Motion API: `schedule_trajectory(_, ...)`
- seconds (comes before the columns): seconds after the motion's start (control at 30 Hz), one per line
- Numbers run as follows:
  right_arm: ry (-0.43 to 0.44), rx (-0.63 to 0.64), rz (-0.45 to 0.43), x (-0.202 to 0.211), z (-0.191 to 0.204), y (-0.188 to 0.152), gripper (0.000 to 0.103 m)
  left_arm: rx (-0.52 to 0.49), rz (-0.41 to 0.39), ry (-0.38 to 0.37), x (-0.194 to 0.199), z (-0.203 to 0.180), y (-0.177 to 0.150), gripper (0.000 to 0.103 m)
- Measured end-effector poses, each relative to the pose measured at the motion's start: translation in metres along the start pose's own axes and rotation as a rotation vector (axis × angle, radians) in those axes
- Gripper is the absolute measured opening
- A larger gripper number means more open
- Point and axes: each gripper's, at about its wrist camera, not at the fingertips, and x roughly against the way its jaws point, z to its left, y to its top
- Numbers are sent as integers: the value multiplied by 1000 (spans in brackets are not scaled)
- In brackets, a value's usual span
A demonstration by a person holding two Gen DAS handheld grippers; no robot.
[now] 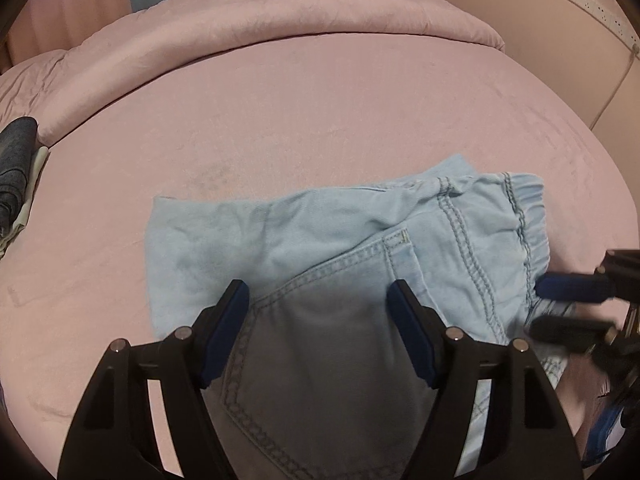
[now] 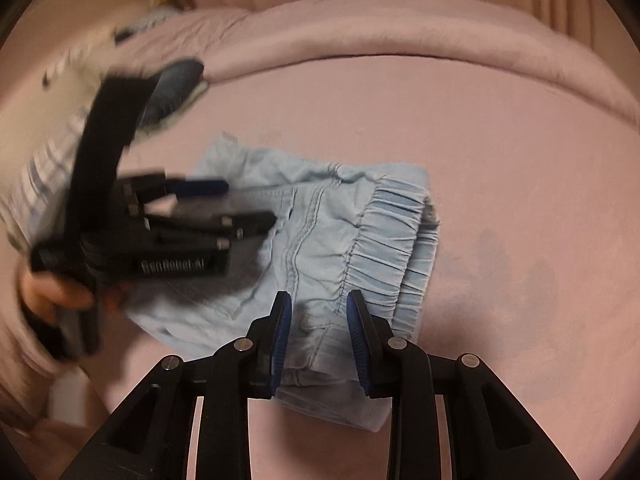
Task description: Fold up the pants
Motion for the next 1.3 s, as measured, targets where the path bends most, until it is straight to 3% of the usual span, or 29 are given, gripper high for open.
schedule_trajectory(0.07,46,-49,-33,7,-5,5,31,8,-4,-5,5,1,-2,71)
schedule_trajectory(0.2,28,-67,-96,13,-6,28,31,13,-16,-8,17,3,-12,71)
schedule_trajectory(0.5,-22,-44,-71,-19,-3,52,31,43,-16,-25,35,5,-34,71)
schedule_trajectory(0.9,-67,-63,11,-43,-14,53,31,41,31,-24,34,-2,-60,70)
schedule_trajectory(1.3,-49,-35,-53,4,2,34,31,86,2,-31,68,-2,-89,70)
